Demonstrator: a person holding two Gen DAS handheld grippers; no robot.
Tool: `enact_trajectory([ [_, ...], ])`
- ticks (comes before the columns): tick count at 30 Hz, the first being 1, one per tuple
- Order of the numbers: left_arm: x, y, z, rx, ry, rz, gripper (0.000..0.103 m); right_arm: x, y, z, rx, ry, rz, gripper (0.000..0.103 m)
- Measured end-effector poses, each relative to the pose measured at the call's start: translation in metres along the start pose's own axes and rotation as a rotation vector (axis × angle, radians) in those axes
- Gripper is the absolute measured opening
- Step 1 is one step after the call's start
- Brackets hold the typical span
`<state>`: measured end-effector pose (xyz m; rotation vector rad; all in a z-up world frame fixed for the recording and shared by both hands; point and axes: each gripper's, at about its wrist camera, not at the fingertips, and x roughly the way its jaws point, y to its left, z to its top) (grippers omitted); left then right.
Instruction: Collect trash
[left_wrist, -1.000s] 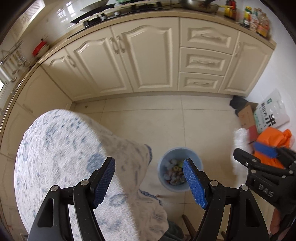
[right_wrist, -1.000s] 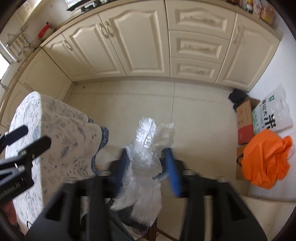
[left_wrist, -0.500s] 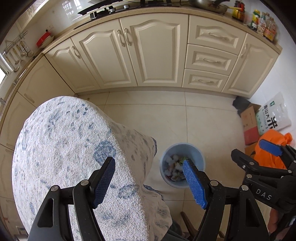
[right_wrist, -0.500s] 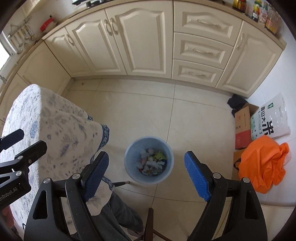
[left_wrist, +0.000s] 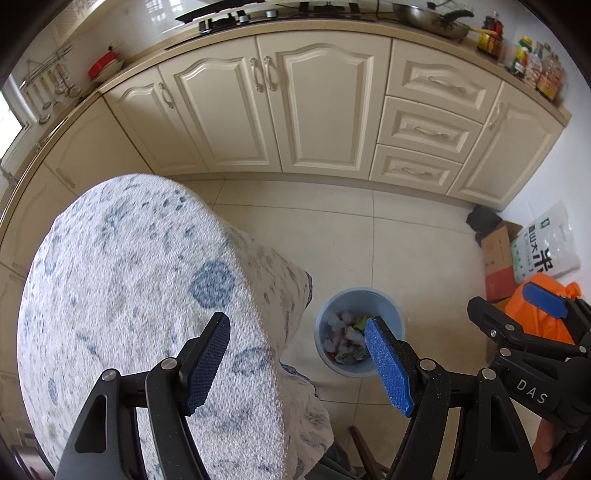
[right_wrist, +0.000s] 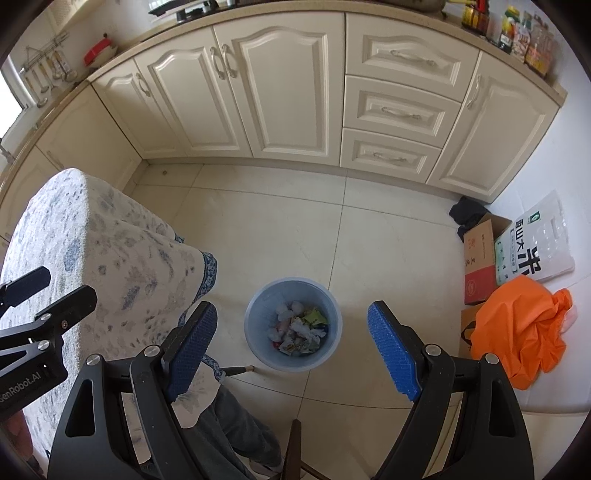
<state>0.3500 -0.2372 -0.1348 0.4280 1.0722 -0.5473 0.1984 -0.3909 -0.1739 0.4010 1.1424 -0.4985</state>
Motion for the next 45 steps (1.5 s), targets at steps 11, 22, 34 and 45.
enact_trajectory([
  [11, -0.029, 0.013, -0.043, -0.162, -0.091, 0.122, 0.072, -0.029, 0.009, -0.012, -0.008, -0.138, 0.06, 0.095],
  [22, -0.087, 0.017, -0.104, -0.364, -0.237, 0.237, 0.072, -0.079, 0.031, -0.033, -0.109, -0.368, 0.147, 0.1],
  [34, -0.147, 0.004, -0.176, -0.484, -0.359, 0.351, 0.075, -0.126, 0.044, -0.062, -0.224, -0.545, 0.149, 0.103],
  [45, -0.204, -0.029, -0.243, -0.495, -0.506, 0.447, 0.099, -0.171, 0.042, -0.096, -0.27, -0.667, 0.162, 0.103],
])
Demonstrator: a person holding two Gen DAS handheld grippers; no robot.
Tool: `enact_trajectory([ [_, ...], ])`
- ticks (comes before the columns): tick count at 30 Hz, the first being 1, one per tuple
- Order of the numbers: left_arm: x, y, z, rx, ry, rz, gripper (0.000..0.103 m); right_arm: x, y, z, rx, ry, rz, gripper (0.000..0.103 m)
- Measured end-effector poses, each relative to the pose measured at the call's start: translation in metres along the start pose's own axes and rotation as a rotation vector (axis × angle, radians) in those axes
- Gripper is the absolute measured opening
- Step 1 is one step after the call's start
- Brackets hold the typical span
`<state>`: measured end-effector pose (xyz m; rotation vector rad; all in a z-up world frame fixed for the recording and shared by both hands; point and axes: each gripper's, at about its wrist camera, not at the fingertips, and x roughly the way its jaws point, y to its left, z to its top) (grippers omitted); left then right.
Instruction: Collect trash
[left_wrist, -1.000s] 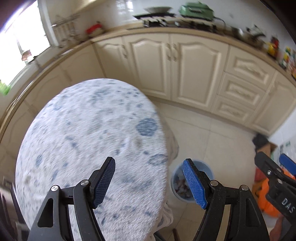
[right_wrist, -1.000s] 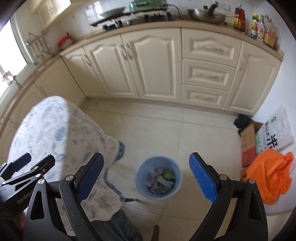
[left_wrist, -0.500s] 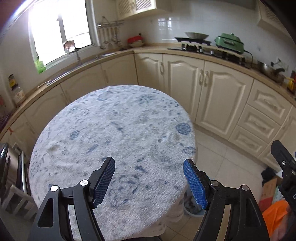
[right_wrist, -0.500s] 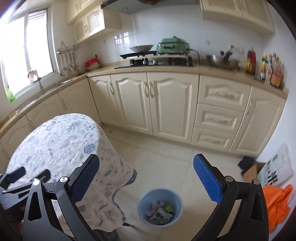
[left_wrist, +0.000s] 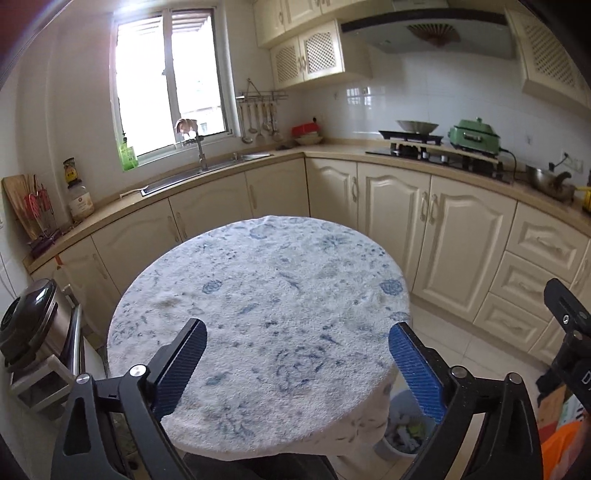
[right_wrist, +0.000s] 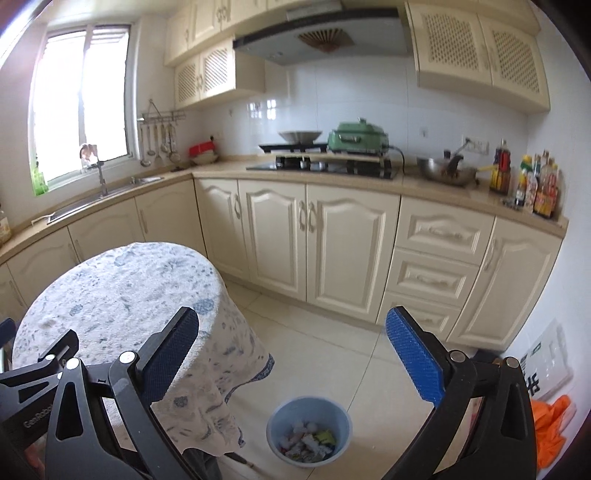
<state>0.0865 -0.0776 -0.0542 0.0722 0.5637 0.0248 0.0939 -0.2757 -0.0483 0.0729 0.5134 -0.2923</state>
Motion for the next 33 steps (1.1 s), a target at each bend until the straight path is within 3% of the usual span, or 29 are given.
enact_trajectory([
  [8, -0.034, 0.02, -0.019, -0.02, -0.047, 0.035, 0.101, -0.036, 0.015, -0.005, -0.052, -0.083, -0.01, 0.103],
  [15, -0.06, 0.031, -0.035, -0.064, -0.098, 0.042, 0.101, -0.066, 0.029, -0.011, -0.072, -0.153, 0.043, 0.103],
  [33, -0.109, 0.039, -0.071, -0.113, -0.217, 0.075, 0.102, -0.099, 0.033, -0.031, -0.082, -0.231, 0.014, 0.103],
])
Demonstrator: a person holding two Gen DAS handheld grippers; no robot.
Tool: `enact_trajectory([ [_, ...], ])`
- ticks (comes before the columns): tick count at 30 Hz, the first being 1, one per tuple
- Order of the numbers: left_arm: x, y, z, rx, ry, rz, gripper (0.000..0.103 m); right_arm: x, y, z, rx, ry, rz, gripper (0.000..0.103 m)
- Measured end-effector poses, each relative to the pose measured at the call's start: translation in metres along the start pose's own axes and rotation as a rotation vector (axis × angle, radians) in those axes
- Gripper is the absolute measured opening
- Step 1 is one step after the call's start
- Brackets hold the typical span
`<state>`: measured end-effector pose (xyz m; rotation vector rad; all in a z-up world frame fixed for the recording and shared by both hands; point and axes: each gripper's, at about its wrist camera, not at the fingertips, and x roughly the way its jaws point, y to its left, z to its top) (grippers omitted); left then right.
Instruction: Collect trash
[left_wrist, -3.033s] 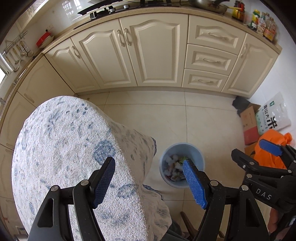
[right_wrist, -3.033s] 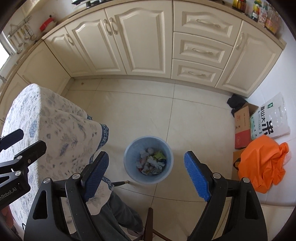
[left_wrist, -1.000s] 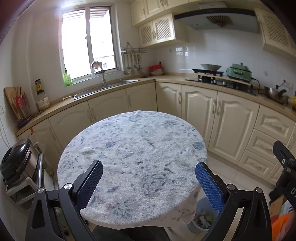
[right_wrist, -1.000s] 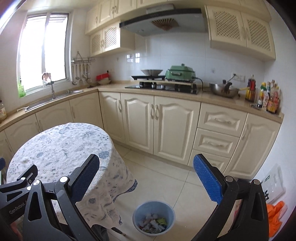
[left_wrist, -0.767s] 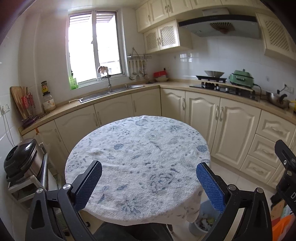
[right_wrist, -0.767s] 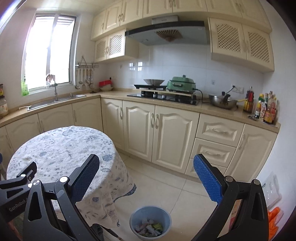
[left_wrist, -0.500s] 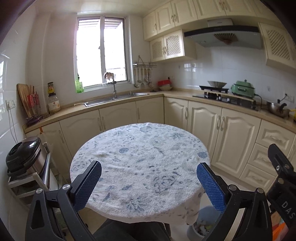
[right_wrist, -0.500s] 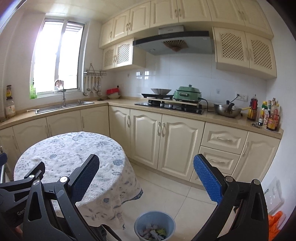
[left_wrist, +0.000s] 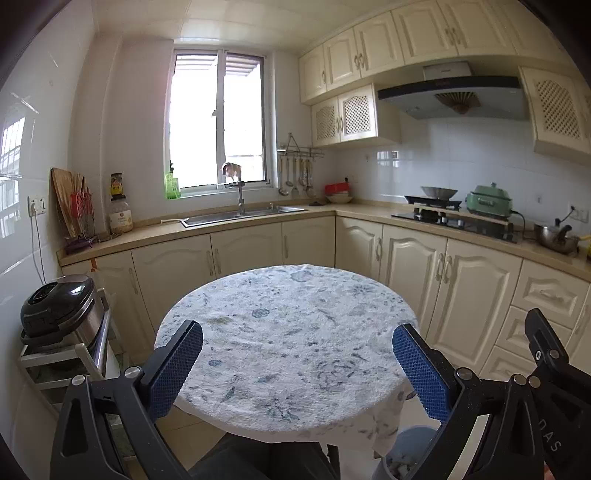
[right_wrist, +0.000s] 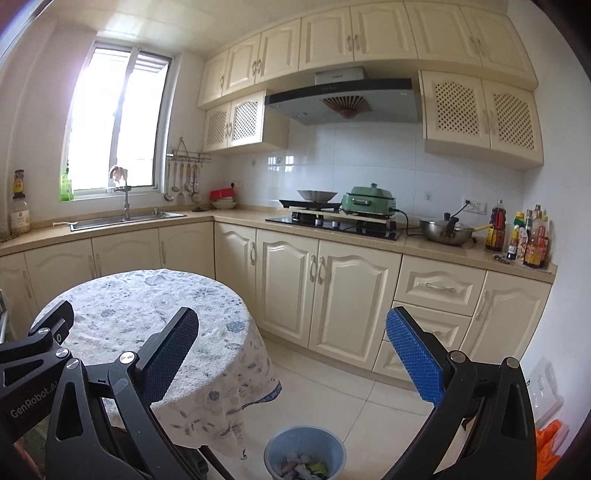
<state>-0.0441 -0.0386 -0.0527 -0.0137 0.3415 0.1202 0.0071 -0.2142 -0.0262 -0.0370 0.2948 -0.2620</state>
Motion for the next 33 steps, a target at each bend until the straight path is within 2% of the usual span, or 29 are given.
enact_trajectory([
  [7, -0.006, -0.002, -0.01, 0.002, -0.004, -0.001, 0.102, -0.006, -0.004, -0.005, 0.004, -0.009, -0.006, 0.103],
  [33, -0.005, 0.001, -0.015, 0.0, 0.003, 0.013, 0.102, -0.008, 0.001, -0.01, 0.001, -0.023, -0.015, 0.103],
])
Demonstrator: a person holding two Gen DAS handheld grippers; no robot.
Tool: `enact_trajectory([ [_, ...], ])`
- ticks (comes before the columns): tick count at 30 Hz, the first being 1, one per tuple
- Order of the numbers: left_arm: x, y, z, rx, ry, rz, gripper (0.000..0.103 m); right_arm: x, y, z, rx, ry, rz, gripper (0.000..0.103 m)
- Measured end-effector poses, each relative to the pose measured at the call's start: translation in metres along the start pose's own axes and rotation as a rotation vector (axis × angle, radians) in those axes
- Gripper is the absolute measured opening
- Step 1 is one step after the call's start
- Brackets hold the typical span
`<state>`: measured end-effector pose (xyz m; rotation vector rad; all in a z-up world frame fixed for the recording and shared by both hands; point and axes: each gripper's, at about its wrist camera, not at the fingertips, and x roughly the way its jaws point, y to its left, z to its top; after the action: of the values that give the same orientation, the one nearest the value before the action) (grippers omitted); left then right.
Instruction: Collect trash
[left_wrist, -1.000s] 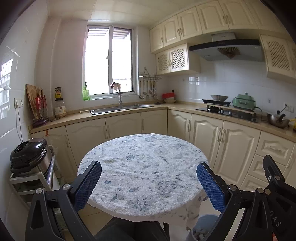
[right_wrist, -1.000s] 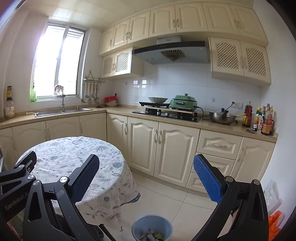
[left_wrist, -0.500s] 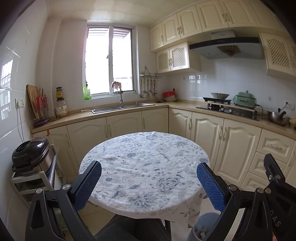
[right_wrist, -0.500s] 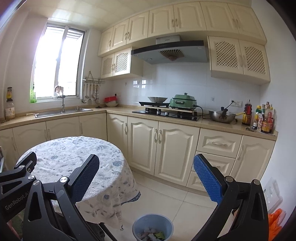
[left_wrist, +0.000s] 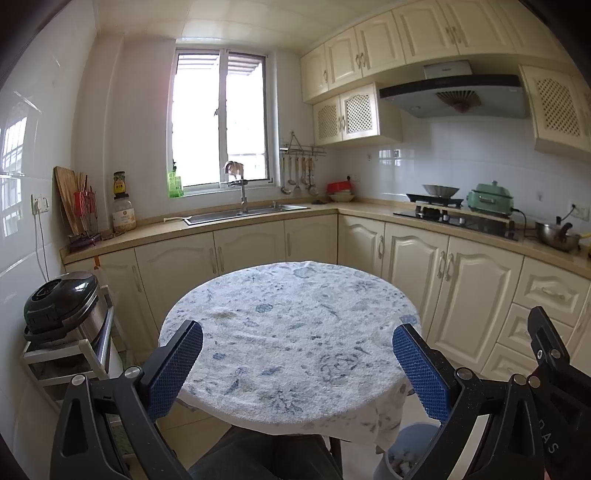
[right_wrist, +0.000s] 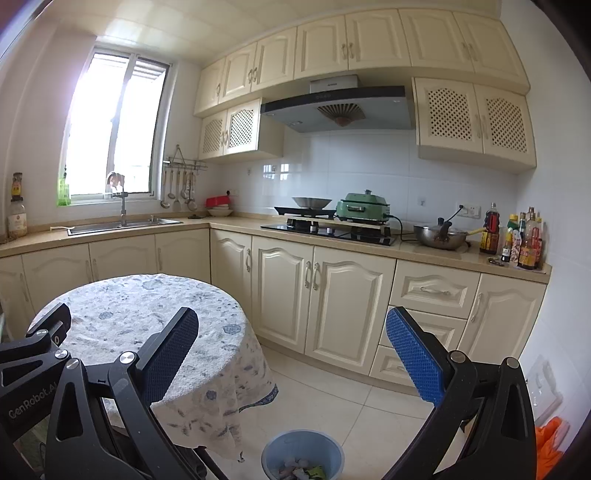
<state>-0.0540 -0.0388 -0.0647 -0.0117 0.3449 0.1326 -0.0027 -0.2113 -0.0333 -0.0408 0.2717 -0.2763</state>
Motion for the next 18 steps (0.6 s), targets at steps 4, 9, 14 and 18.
enact_trajectory([
  [4, 0.0009, 0.0001, 0.0002, -0.001, 0.001, 0.0, 0.102, -0.0003, 0.001, -0.0003, -0.001, 0.001, -0.002, 0.103],
  [9, 0.0024, 0.0006, -0.0008, 0.0, 0.01, -0.004, 0.102, 0.0001, 0.0025, -0.0012, -0.004, 0.011, -0.009, 0.103],
  [14, 0.0072, -0.0015, -0.001, 0.007, 0.028, -0.011, 0.102, 0.0035, 0.0008, -0.004, 0.0, 0.032, -0.009, 0.103],
  [18, 0.0096, -0.0031, 0.0003, 0.011, 0.039, -0.016, 0.102, 0.0049, -0.0003, -0.0062, 0.001, 0.048, -0.013, 0.103],
])
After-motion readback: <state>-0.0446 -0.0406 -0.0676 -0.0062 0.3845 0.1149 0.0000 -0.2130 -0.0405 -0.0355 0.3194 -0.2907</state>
